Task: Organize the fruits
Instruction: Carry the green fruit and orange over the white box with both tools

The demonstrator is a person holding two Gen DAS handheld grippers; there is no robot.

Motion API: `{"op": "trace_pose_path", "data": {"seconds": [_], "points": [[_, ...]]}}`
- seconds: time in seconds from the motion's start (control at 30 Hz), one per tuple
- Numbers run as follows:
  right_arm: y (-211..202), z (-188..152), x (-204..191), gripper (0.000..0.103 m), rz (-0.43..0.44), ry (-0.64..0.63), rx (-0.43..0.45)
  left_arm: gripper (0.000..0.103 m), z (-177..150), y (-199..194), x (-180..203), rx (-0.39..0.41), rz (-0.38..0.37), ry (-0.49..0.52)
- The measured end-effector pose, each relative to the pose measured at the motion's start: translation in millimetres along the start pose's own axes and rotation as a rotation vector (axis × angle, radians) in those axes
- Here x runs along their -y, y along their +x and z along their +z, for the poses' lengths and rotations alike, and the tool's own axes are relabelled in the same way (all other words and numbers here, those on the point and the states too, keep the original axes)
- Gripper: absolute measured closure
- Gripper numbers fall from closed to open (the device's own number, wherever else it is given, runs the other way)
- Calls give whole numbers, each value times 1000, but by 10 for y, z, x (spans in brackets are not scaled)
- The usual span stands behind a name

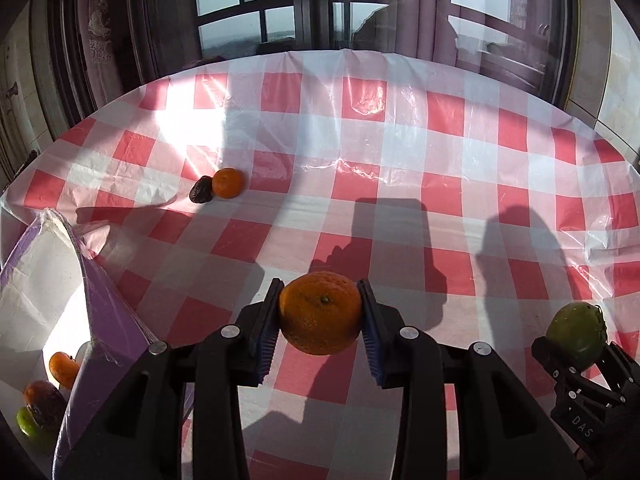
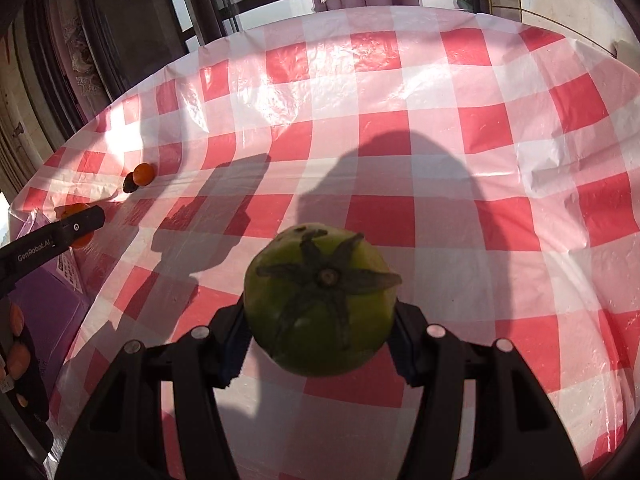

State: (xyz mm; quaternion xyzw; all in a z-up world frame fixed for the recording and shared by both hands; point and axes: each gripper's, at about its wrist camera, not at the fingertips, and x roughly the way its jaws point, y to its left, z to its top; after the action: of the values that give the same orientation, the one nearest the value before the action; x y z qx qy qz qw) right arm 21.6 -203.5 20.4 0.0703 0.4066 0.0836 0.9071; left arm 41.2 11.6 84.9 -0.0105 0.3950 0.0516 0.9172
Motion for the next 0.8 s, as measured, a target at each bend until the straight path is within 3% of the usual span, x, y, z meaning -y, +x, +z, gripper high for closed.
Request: {"op": "trace_pose_path", "data": {"seconds": [0.3, 0.5, 0.8], "points": [[-289, 102, -827, 45, 116, -142, 45, 67, 17, -604, -577, 37, 54, -26], [-478, 182, -1586, 45, 219, -266, 70, 67, 56, -985, -1103, 52, 78, -21], [-634, 303, -2903, 44, 408, -492, 74, 67, -62, -850, -2244, -60, 206, -58]]}}
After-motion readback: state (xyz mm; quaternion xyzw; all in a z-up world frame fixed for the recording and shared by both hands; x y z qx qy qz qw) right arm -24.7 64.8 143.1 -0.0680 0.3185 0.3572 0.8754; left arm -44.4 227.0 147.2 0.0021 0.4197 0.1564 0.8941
